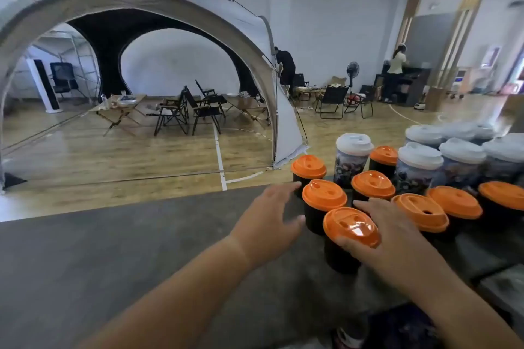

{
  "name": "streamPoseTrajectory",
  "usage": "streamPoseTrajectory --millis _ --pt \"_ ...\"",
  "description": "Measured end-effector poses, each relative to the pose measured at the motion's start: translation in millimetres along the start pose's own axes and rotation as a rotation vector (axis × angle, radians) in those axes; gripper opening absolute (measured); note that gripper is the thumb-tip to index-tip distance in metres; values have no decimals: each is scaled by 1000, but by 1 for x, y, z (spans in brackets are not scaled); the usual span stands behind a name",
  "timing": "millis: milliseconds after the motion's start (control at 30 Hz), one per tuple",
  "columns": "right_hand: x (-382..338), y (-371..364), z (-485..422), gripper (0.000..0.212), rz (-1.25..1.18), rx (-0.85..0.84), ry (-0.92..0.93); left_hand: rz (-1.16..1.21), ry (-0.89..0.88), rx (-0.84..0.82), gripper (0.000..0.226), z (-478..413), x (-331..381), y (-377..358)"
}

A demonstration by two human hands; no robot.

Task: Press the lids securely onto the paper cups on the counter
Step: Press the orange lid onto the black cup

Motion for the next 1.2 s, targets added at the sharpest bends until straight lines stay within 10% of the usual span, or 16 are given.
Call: streamPoseTrajectory --millis 300,767,1200 --pt "20 -18 3 78 -130 -93 -38 23 138 -235 66 -62 -6 -52" --pt "-77 -54 -46 73 -228 0 188 -166 177 315 35 51 -81 96" --pt "-110 -97 -56 93 -158 -36 170 -244 124 545 62 110 -151 111"
Point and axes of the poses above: each hand's wrist, its own z-axis away from the middle knuckle, its own y-axis out of the back of the hand, x = y × z, the point moved 3 cm from there along -z, towards the middle knuckle, and after that the axes turned 4 degrees about z, right-handed, at the moved point
